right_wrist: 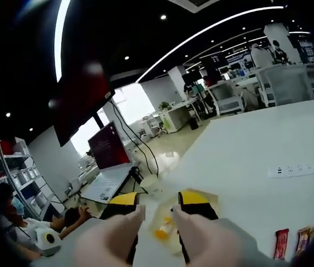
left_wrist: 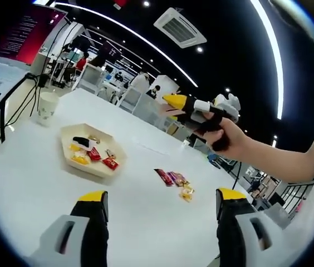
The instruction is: Place the target food into the container with the food tongs after gripping and lifting it, then release it inside without dropping or visibly crushing the food.
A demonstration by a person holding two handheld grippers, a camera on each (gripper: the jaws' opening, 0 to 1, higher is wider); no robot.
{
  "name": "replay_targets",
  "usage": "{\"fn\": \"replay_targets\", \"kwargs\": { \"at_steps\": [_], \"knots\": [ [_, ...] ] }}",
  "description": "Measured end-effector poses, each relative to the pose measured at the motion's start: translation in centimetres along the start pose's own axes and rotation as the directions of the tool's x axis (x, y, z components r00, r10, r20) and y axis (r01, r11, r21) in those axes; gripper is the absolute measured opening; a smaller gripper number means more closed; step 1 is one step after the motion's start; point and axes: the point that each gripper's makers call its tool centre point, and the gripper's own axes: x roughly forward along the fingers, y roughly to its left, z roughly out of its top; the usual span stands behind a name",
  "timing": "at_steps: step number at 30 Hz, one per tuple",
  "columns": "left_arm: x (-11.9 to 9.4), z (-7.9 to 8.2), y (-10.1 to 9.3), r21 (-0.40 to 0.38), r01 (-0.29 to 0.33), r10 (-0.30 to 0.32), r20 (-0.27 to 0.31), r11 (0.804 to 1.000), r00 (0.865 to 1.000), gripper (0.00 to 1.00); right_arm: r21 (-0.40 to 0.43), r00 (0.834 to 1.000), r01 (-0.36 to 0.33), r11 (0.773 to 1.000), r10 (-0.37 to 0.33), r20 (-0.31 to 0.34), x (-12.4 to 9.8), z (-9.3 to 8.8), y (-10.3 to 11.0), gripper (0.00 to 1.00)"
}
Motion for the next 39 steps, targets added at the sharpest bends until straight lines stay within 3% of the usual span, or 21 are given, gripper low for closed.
{"fn": "replay_targets", "kwargs": {
  "at_steps": [5,16,28,39],
  "knots": [
    [-0.1,0.0,0.0,-0.003,-0.004,0.004,0.012,1.000,1.000,0.80,-0.019,1.000,-0.019,1.000,0.019,-0.018,-0.3,-0.4,1.0,0.27],
    [0.0,-0.9,-0.9,0.000,0.019,-0.019,0.004,1.000,1.000,0.81,-0.034,1.000,-0.009,0.999,0.008,-0.021,-2.3,-1.0,0.8,0.28],
    [0.4,-2.0,-2.5,-0.007,0.057,-0.057,-0.012,0.998,0.998,0.81,-0.021,0.999,0.042,0.999,-0.042,-0.031,-4.8,-2.7,-0.7,0.28],
    [-0.1,-3.1,-3.4,-0.002,0.084,-0.084,-0.039,0.996,0.996,0.81,-0.010,0.991,0.136,0.991,-0.136,-0.008,-8.5,-3.6,-3.3,0.29]
  ]
}}
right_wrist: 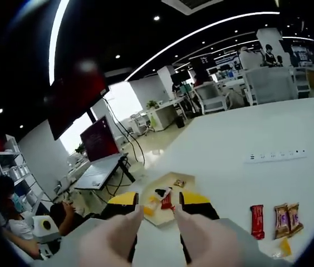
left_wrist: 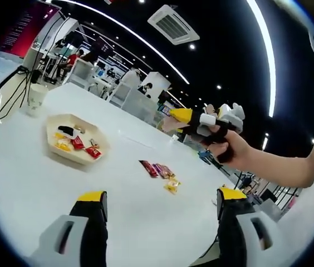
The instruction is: Place the target food into the container with the food tongs after gripping and lifting it, then release it inside without dropping or visibly crushing the food.
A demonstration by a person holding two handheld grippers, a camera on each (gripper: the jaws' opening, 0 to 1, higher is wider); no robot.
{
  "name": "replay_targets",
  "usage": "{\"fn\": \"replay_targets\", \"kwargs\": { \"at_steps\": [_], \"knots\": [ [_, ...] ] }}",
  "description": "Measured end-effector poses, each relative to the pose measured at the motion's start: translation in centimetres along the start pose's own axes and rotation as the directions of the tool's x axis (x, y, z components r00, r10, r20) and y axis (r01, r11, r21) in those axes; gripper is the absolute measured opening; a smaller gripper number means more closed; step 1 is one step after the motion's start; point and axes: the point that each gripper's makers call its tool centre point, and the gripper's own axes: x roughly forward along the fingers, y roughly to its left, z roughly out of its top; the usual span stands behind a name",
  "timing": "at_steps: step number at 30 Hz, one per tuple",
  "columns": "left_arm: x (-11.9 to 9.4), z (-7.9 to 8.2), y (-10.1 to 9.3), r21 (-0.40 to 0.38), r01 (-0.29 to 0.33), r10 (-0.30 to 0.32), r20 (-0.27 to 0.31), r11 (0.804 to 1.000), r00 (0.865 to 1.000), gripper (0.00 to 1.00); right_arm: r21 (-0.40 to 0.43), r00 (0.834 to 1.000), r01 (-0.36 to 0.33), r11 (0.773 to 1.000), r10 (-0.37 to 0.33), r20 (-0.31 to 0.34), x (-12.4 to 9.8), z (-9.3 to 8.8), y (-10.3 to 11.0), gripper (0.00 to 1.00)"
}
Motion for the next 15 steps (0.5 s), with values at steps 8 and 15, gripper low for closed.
{"fn": "replay_targets", "kwargs": {
  "at_steps": [8,15],
  "knots": [
    [1.3,-0.6,-2.7,0.000,0.078,-0.078,-0.027,0.997,0.997,0.82,-0.001,0.999,0.048,0.999,-0.048,0.014,-2.3,-0.4,-1.3,0.29],
    [2.1,-0.9,-5.1,-0.026,0.145,-0.146,-0.037,0.989,0.989,0.84,-0.019,0.997,0.074,0.997,-0.074,0.002,-3.7,-1.1,-1.8,0.29]
  ]
}}
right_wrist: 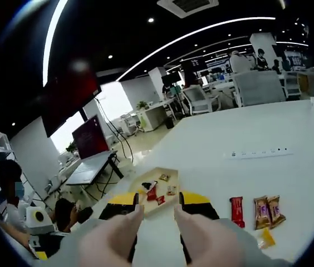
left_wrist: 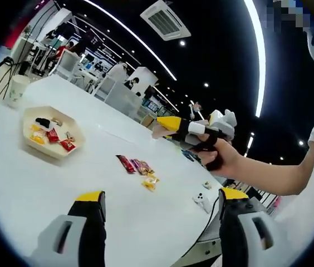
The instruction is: Place the target food into the container with the food tongs after gripping and lifting it, then release it inside without dropping or visibly crushing the food.
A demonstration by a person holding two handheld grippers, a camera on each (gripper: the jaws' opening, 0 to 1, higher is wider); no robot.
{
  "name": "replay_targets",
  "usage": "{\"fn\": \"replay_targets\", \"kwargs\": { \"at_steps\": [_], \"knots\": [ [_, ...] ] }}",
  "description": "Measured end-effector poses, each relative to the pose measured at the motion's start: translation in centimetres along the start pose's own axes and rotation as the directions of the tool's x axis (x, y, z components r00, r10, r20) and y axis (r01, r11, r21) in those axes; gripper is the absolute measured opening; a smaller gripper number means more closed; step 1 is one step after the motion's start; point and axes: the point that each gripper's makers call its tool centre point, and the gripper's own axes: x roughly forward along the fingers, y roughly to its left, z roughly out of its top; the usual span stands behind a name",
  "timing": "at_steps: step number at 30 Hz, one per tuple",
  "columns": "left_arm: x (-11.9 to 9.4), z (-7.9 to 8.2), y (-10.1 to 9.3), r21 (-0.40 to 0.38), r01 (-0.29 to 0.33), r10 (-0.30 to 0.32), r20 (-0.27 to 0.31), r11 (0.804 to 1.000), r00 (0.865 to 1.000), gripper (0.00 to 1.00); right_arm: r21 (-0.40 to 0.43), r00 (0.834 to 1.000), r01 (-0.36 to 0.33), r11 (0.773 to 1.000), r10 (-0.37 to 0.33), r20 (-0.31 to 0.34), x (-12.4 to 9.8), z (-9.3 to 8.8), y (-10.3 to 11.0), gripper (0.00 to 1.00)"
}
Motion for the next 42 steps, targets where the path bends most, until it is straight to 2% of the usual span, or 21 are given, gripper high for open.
{"fn": "replay_targets", "kwargs": {
  "at_steps": [14,19,31,34,36,42],
  "knots": [
    [2.0,-0.4,-2.4,0.030,0.069,-0.068,-0.033,0.997,0.997,0.87,0.038,0.998,0.065,0.997,-0.066,0.007,-1.9,-0.8,-3.1,0.29],
    [2.8,-0.7,-3.6,0.058,0.104,-0.100,-0.062,0.993,0.993,0.87,0.055,0.996,0.091,0.994,-0.092,0.017,-2.6,-0.8,-4.1,0.29],
    [3.9,0.3,-4.7,0.043,0.145,-0.143,-0.052,0.988,0.988,0.87,0.074,0.990,0.132,0.989,-0.135,0.040,-4.0,-0.5,-5.9,0.29],
    [4.4,-0.2,-6.1,0.000,0.182,-0.182,-0.052,0.983,0.982,0.87,0.078,0.988,0.147,0.986,-0.150,0.041,-4.3,-0.5,-6.5,0.29],
    [4.6,-1.2,-6.9,0.001,0.213,-0.212,-0.085,0.977,0.974,0.87,0.083,0.987,0.153,0.985,-0.157,0.042,-4.5,-0.6,-6.8,0.29],
    [4.8,-2.0,-6.9,0.011,0.216,-0.213,-0.118,0.976,0.970,0.87,0.090,0.982,0.181,0.979,-0.185,0.036,-4.9,-1.0,-7.9,0.29]
  ]
}}
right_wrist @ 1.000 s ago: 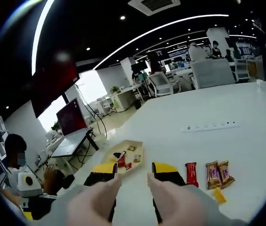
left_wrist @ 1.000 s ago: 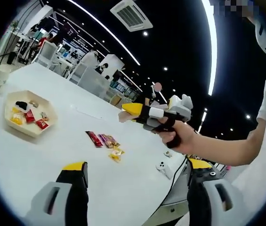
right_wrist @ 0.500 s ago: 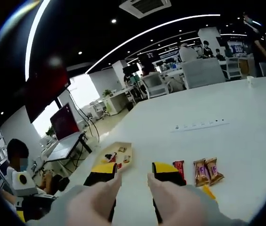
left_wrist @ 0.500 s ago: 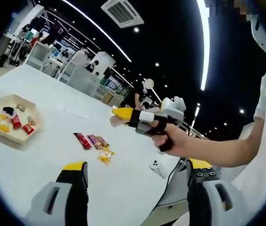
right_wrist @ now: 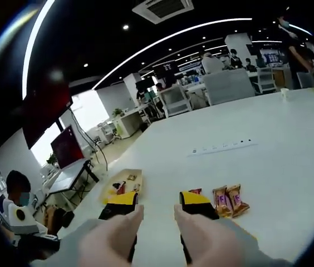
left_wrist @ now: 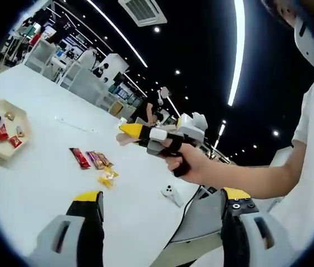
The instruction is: Place the target food into the container with the food tongs after gripping and lifting it, then release it inside without dropping or visibly crushing the food.
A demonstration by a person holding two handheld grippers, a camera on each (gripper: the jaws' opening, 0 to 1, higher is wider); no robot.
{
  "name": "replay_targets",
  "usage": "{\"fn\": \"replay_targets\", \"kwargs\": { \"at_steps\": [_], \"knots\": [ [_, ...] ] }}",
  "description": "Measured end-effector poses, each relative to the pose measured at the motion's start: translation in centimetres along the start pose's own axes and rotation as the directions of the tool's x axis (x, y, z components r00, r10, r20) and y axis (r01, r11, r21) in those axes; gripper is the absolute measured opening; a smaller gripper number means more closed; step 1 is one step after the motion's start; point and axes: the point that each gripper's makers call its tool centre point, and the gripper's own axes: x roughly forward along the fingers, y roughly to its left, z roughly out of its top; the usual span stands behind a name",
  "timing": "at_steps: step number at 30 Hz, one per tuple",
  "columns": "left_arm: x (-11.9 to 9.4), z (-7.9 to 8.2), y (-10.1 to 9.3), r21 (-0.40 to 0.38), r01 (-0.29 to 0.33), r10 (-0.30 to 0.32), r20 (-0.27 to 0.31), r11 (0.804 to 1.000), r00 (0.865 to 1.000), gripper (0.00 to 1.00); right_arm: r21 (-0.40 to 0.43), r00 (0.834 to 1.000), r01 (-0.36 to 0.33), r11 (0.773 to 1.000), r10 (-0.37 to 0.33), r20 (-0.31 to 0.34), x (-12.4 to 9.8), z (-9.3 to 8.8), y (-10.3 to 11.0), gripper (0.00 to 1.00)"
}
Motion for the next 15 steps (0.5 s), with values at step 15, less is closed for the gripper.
{"fn": "replay_targets", "kwargs": {
  "at_steps": [15],
  "knots": [
    [-0.3,-2.3,2.2,0.077,-0.057,0.063,-0.078,0.995,0.995,0.87,0.001,0.999,0.032,0.999,-0.032,-0.038,1.4,-1.3,-1.9,0.29]
  ]
}}
